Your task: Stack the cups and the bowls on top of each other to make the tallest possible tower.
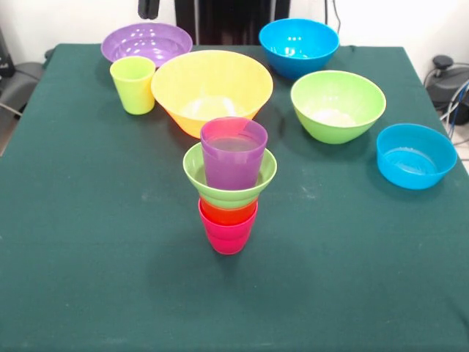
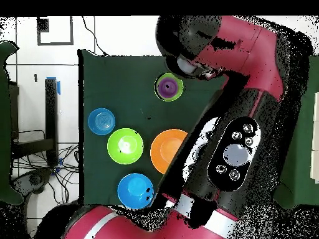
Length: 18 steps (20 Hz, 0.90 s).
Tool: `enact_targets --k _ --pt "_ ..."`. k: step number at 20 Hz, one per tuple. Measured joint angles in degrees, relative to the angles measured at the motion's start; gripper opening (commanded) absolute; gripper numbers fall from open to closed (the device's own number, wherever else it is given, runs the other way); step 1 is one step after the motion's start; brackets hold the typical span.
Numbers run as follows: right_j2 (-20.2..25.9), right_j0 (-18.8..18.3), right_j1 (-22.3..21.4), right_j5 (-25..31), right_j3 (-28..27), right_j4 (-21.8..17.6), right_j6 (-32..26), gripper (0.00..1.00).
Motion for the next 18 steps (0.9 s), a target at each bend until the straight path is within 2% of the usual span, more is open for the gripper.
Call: enact_targets --k 12,18 --pt "2.67 -1.97 -2.72 0.34 0.76 0.0 0.0 1.0" --pt "4.79 -2.07 -3.03 -5.05 3.89 -0.01 0.0 1.0"
